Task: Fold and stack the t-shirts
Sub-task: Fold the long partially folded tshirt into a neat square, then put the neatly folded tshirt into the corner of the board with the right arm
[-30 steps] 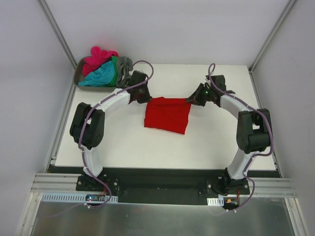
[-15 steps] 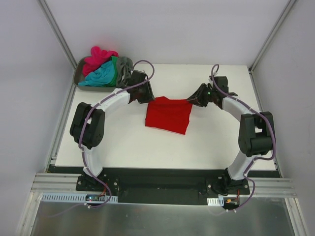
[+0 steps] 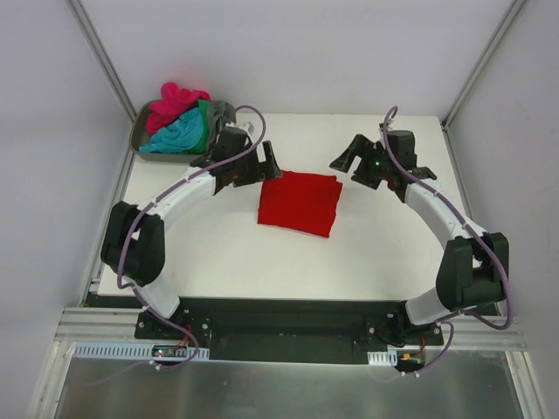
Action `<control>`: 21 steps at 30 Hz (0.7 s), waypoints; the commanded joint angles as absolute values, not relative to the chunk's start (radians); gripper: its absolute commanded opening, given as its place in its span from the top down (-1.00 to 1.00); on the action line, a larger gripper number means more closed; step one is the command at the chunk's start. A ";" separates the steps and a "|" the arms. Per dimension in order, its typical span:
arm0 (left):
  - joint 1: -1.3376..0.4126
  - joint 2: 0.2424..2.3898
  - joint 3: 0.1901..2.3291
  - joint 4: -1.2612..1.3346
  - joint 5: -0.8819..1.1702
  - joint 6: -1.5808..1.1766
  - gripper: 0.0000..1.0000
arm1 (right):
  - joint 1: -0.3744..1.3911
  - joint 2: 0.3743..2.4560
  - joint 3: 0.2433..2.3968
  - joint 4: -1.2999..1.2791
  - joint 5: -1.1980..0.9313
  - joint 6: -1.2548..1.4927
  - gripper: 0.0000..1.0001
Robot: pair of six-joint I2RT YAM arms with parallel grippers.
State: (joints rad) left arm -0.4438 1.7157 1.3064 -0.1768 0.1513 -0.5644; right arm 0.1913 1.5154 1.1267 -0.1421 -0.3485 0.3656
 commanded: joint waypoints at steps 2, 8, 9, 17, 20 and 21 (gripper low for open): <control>-0.471 1.606 1.137 -0.005 0.389 -0.532 -0.98 | 0.268 1.549 1.156 -0.141 -0.422 0.301 -0.93; -0.476 1.704 1.108 0.094 0.459 -0.557 -0.98 | 0.285 1.776 1.316 -0.087 -0.465 0.345 -0.93; -0.476 1.730 1.106 0.094 0.469 -0.563 -0.98 | 0.287 1.814 1.350 -0.097 -0.459 0.348 -0.93; -0.477 1.818 1.023 0.098 0.471 -0.597 -0.98 | 0.282 2.034 1.512 -0.209 -0.391 0.324 -0.93; -0.497 1.806 0.980 0.098 0.436 -0.592 -0.98 | 0.278 2.063 1.514 -0.222 -0.377 0.318 -0.93; -0.506 1.798 0.968 0.098 0.433 -0.588 -0.98 | 0.275 2.069 1.519 -0.230 -0.377 0.314 -0.93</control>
